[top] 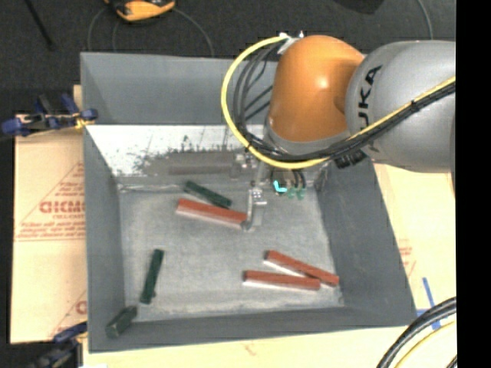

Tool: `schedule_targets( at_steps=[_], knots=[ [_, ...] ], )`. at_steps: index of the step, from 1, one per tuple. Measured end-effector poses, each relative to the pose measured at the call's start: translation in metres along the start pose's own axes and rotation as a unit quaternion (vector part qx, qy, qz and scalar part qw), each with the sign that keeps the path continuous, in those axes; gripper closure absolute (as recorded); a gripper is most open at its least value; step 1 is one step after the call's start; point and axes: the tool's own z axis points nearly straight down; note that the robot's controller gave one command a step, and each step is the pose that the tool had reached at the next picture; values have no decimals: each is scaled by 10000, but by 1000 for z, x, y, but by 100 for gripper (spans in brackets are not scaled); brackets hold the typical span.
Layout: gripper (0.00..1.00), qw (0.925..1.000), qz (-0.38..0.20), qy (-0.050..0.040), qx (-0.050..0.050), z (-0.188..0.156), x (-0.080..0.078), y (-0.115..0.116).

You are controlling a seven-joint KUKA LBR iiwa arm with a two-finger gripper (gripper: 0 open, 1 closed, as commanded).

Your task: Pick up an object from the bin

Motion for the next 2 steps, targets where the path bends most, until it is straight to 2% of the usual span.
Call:
schedule_targets(
  at_steps=[1, 2],
  knots=[
    [0, 10000, 4, 0, 0, 0, 0, 0],
    [0, 9999, -124, -39, 9, 50, -12, -3]
  ],
)
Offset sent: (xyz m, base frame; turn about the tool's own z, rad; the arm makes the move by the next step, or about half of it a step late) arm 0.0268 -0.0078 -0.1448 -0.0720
